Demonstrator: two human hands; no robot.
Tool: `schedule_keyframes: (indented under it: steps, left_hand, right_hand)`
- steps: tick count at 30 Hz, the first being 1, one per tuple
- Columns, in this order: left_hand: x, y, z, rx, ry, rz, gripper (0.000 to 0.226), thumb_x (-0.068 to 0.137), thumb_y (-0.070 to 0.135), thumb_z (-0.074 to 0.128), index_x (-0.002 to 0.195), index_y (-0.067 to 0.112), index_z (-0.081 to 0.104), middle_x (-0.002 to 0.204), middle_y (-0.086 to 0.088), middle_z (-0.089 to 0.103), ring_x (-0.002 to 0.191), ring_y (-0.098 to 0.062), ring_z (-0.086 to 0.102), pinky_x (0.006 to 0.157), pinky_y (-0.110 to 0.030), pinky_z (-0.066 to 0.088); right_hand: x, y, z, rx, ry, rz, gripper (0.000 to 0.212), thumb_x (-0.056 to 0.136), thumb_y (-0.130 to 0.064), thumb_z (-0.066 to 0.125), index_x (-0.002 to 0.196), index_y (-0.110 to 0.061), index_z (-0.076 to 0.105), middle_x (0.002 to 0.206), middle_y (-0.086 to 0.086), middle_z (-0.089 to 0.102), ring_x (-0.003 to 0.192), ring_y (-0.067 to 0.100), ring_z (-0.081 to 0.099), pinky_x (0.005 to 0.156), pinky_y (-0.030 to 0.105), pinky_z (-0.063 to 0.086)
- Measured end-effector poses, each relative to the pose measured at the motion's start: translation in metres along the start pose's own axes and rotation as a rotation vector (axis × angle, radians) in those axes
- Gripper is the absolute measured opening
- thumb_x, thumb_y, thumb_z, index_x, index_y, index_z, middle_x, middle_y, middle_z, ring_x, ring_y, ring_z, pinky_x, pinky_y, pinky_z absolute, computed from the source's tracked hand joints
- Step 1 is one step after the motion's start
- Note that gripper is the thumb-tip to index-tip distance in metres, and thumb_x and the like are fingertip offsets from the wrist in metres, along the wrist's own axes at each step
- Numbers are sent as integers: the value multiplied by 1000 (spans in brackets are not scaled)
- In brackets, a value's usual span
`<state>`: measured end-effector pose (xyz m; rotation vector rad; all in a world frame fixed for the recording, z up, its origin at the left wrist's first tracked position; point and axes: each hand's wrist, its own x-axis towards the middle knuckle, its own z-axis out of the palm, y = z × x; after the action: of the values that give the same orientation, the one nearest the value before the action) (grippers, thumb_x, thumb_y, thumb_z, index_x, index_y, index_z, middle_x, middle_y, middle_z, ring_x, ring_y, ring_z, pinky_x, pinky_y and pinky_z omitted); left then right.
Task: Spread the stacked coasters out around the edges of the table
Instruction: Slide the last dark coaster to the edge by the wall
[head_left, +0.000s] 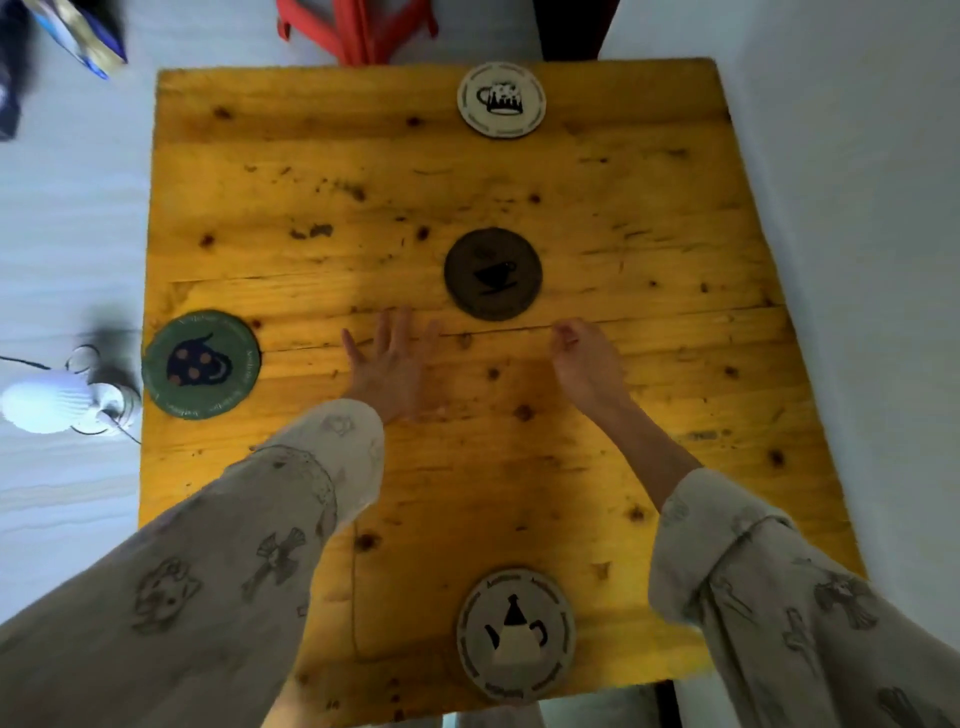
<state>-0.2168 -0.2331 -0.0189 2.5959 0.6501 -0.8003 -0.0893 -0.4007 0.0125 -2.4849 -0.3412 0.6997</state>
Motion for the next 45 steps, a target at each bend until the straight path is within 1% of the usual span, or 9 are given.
schedule_keyframes:
  steps: [7, 15, 21, 24, 27, 31, 35, 41, 45]
  left_hand:
    - [19, -14, 6, -3, -81, -34, 118, 63, 60, 66, 135, 40, -25, 147, 0, -38, 136, -26, -32, 103, -71, -2]
    - [22, -15, 13, 15, -30, -33, 122, 60, 61, 66, 133, 39, -30, 146, -2, -40, 135, -28, -33, 102, -72, -1]
    - [23, -15, 12, -1, -42, -30, 124, 59, 61, 67, 132, 40, -31, 146, -2, -40, 135, -28, -33, 102, -72, -3]
    - [22, -15, 9, -19, -58, -47, 123, 59, 59, 69, 133, 41, -28, 147, 0, -39, 136, -27, -32, 102, -72, -2]
    - [20, -11, 3, -66, -68, -70, 121, 60, 52, 73, 137, 42, -19, 149, 1, -34, 137, -26, -30, 103, -71, -2]
    - [19, 3, -23, -294, -15, -76, 88, 74, 35, 67, 142, 30, 12, 156, -8, -3, 143, -32, -3, 111, -64, 9]
    - [4, 54, -50, -615, 59, 258, 81, 78, 36, 64, 143, 27, 16, 151, -7, 24, 136, -24, 27, 108, -44, 27]
    - [-11, 151, -44, -524, 57, 368, 32, 89, 27, 50, 121, 24, 51, 121, -4, 59, 104, -20, 56, 82, -31, 43]
    - [-2, 198, -23, -1009, -34, 141, 25, 88, 13, 52, 114, 14, 51, 123, -16, 56, 104, -29, 57, 69, -36, 53]
  right_hand:
    - [75, -38, 14, -189, 11, -166, 40, 92, -22, 47, 130, -9, 47, 136, 15, 45, 123, 32, 45, 101, 41, 43]
    - [95, -67, 37, -396, -13, 65, 98, 70, -39, 75, 143, -7, 17, 148, 18, 22, 134, 39, 23, 104, 50, 34]
    - [95, -48, 17, -62, 109, 47, 32, 85, -7, 57, 116, -1, 56, 125, 21, 50, 116, 34, 48, 95, 39, 46]
    - [74, -36, 6, 124, 121, 75, 29, 90, -10, 51, 117, -4, 59, 120, 15, 60, 111, 27, 56, 88, 28, 46]
    - [50, -29, -12, 311, 34, 71, 26, 92, -9, 49, 114, -6, 61, 111, 11, 63, 105, 26, 59, 94, 41, 51]
    - [16, -10, -51, 233, -48, -37, 28, 92, -8, 49, 117, -6, 61, 109, 10, 65, 100, 18, 55, 86, 33, 47]
    - [-18, 14, -88, 108, -155, -108, 26, 93, -10, 48, 114, -6, 63, 78, -6, 61, 88, 16, 55, 72, 27, 41]
    - [-42, 61, -122, 282, -64, -71, 23, 92, -7, 49, 108, -3, 65, 95, 9, 63, 89, 14, 54, 67, 11, 42]
    - [-49, 122, -142, 162, 203, -22, 31, 94, -14, 47, 123, -9, 58, 124, 13, 62, 111, 24, 57, 90, 26, 42]
